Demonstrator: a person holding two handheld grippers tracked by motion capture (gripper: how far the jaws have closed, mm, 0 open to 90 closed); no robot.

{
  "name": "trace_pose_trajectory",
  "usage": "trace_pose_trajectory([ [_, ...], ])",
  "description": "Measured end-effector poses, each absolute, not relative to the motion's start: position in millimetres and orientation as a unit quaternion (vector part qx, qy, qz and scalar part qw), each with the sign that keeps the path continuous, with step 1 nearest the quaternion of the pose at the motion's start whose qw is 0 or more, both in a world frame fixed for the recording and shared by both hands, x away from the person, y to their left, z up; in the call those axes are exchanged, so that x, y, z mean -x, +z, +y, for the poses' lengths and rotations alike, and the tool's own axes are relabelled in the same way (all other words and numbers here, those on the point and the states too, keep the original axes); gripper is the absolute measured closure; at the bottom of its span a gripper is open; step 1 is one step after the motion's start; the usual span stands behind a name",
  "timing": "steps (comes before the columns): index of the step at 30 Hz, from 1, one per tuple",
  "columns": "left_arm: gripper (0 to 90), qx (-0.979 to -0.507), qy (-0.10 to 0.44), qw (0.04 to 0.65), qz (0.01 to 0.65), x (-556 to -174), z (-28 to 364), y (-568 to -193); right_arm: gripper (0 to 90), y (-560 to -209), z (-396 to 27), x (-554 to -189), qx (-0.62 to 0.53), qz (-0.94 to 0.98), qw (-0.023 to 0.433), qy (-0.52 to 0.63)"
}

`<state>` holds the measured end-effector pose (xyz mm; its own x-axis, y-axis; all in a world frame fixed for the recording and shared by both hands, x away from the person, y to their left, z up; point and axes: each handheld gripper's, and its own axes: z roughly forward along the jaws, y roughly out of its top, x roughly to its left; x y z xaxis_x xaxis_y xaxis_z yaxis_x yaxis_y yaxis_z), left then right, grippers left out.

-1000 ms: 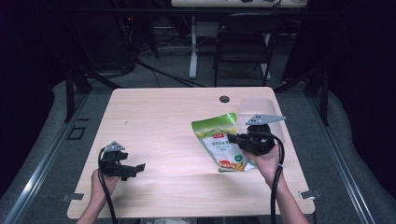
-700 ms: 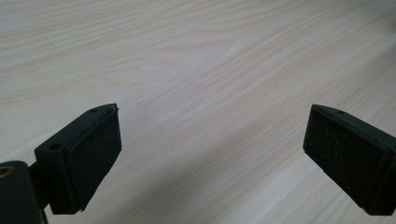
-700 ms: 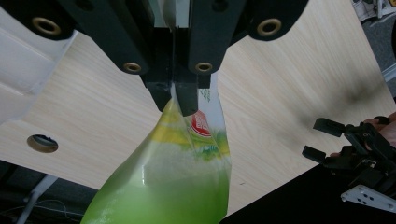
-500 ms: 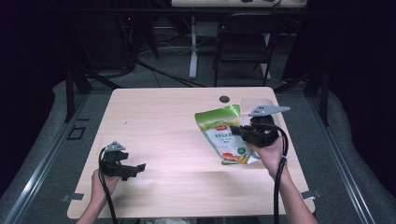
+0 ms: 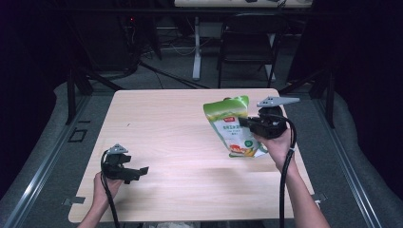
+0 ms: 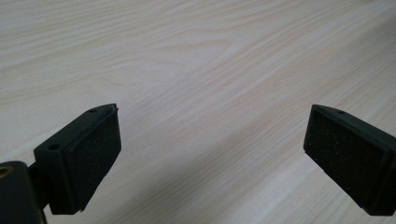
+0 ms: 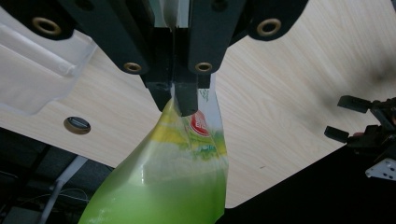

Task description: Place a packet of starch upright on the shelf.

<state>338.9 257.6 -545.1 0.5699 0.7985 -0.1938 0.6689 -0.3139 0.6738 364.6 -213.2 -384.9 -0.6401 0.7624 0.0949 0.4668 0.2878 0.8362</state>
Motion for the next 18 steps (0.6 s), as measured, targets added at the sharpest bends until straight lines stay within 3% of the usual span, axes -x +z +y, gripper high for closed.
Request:
trace_pose_trajectory([
  [18,4.0,-0.806,0.089,0.369,0.455,-338.8,257.7,-545.1,89.7,-366.5,-229.9,-387.8,-0.407,0.775,0.2,0.441],
])
